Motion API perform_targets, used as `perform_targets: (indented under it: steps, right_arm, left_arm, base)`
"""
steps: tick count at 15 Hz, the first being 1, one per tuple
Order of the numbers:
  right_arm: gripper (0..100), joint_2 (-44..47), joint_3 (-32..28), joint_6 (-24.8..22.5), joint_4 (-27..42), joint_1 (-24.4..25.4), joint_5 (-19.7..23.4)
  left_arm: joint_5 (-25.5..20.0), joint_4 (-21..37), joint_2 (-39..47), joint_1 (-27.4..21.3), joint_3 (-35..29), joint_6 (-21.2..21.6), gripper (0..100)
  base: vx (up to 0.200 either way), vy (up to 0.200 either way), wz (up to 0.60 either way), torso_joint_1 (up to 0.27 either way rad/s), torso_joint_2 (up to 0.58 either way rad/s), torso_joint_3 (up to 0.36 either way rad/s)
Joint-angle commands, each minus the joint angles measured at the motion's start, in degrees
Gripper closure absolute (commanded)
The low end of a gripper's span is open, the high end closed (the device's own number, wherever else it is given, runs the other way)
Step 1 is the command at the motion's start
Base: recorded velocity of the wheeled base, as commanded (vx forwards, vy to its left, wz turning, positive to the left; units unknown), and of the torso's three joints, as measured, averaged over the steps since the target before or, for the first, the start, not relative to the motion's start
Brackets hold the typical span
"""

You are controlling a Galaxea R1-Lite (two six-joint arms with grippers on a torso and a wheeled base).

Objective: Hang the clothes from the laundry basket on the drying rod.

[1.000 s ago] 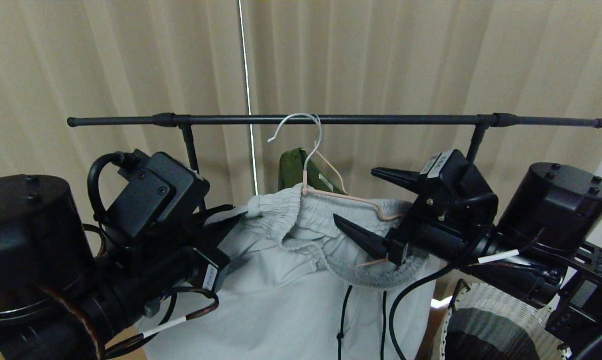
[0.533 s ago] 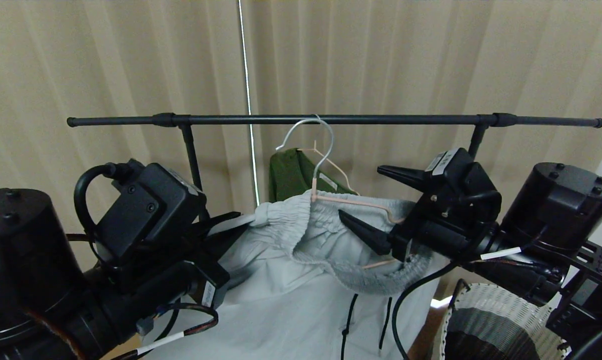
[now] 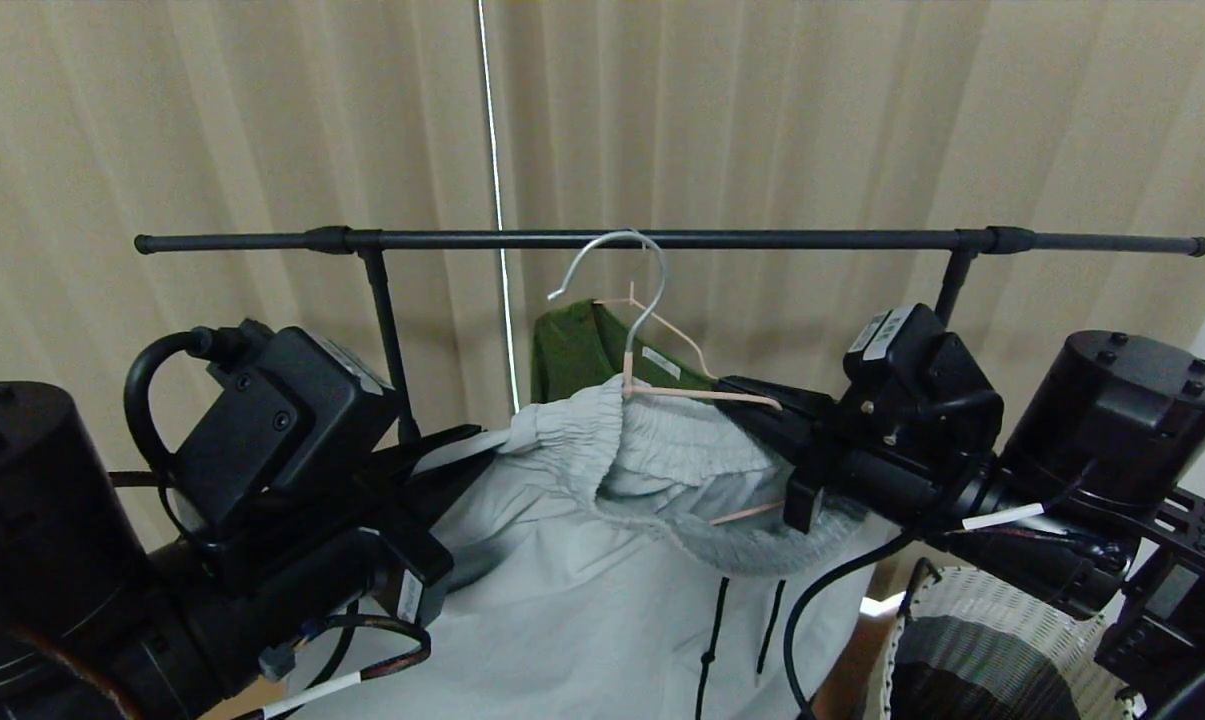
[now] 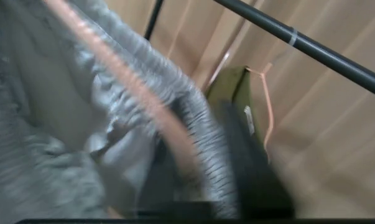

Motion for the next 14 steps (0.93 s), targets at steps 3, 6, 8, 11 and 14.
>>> perform_targets:
  steps: [3, 6, 8, 11, 14]
  right_arm:
    - [100, -0.15, 2.41, 0.01, -3.19, 0.01, -0.24]
    - [100, -0.76, 3.12, 0.09, -3.98, -0.08, -0.95]
    - [100, -1.46, 3.12, 0.09, -3.98, -0.08, -1.91]
    - [100, -1.38, 3.20, 0.18, -4.06, -0.08, -2.00]
    - [100, -1.90, 3.29, 0.27, -4.06, -1.57, -3.32]
  left_arm:
    - [0.25, 0.03, 0.06, 0.23, 0.36, 0.08, 100]
    - [0.25, 0.03, 0.15, 0.58, -0.08, -0.10, 100]
    - [0.16, 0.03, -0.11, 1.02, 0.09, -0.27, 100]
    - [0.07, 0.03, 0.15, 1.02, -0.26, -0.36, 0]
    - [-0.10, 0.03, -1.96, 2.34, 3.17, -0.80, 0]
  base:
    - [0.000, 0.000, 0.00, 0.000, 0.00, 0.000]
    - [0.000, 0.000, 0.00, 0.000, 0.00, 0.000]
    - [0.000, 0.000, 0.00, 0.000, 0.00, 0.000]
    - [0.000, 0.000, 0.00, 0.000, 0.00, 0.000]
    - [0.000, 0.000, 0.00, 0.000, 0.00, 0.000]
